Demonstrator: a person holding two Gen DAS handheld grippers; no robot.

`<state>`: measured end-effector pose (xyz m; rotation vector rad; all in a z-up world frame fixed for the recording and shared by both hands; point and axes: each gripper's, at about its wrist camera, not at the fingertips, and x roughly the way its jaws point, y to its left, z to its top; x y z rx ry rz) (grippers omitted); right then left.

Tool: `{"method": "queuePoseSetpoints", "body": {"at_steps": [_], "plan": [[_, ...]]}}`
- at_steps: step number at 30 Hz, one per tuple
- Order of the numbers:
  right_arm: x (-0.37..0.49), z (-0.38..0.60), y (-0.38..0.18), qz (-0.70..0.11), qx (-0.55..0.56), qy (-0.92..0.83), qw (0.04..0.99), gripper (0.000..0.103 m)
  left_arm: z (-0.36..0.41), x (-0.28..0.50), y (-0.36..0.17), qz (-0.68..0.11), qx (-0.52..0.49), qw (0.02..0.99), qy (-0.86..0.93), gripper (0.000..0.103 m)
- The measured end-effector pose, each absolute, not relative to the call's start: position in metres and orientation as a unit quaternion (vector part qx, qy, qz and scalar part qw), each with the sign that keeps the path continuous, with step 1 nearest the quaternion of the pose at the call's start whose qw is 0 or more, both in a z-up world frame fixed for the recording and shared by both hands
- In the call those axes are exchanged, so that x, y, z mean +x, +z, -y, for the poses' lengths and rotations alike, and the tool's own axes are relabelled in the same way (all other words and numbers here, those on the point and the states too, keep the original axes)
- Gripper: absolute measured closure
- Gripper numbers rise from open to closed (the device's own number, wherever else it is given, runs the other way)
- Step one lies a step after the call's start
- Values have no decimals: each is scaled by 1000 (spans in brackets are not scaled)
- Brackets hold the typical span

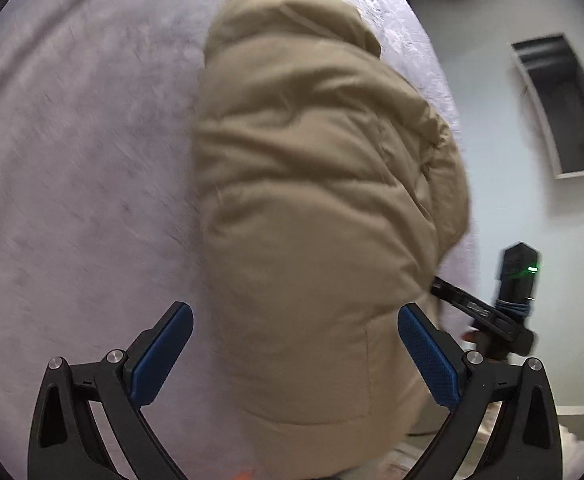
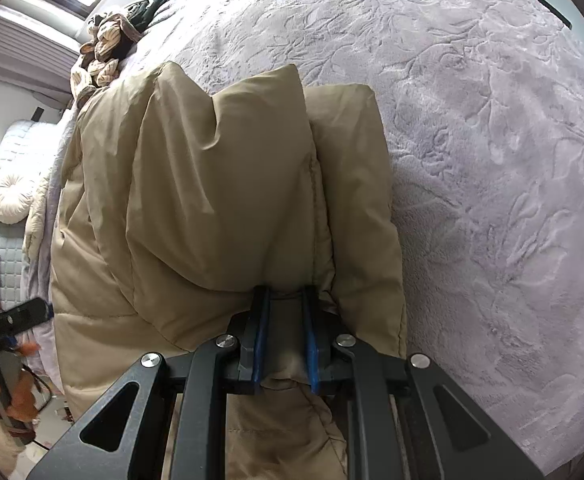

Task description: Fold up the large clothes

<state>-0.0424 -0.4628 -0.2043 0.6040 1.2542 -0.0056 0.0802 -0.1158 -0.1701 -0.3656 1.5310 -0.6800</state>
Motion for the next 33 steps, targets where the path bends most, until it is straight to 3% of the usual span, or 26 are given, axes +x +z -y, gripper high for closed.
{"method": "queuePoseSetpoints", "body": {"at_steps": [3, 10, 13, 17, 18, 33], "plan": [[-41, 464, -203, -581, 278, -3, 765, 86, 113, 81, -186, -683, -222, 609, -337, 0], [-35, 467, -197, -592, 270, -5, 759, 78, 105, 88, -220, -690, -256, 589, -334, 0], [-36, 471, -187, -595, 270, 0, 757, 59, 108, 87, -224, -686, -253, 590, -342, 0], [-46, 486, -170, -582, 291, 22, 759, 19, 111, 87, -227, -682, -249, 589, -356, 0], [-48, 491, -168, -579, 298, 28, 759, 13, 112, 87, -228, -681, -250, 588, -357, 0], [-16, 518, -227, -603, 343, 116, 711, 11, 113, 99, -229, -681, -258, 570, -380, 0]]}}
